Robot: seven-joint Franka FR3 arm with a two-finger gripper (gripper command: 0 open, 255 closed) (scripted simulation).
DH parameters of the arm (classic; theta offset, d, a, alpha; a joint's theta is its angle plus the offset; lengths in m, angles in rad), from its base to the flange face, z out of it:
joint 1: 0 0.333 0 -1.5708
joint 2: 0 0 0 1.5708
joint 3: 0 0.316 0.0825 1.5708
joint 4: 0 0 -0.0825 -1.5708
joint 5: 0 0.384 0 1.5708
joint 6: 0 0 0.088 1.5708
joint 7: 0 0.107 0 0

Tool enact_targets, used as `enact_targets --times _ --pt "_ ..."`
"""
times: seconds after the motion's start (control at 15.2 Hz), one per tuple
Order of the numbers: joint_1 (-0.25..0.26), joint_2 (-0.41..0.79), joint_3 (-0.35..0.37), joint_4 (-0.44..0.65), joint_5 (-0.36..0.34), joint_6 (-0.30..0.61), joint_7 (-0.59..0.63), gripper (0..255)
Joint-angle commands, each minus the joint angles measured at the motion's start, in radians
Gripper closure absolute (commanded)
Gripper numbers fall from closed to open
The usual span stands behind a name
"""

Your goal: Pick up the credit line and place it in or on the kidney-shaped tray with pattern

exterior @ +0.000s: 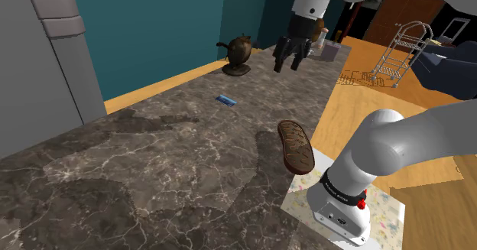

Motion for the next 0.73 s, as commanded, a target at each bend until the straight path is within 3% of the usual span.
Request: enact_targets --times 0.0,0.66 --pt "0.0 0.0 0.0 0.0 0.0 0.0 0.0 0" --pt "0.049 0.606 -0.002 0.369 -0.031 -0.051 -0.124 0"
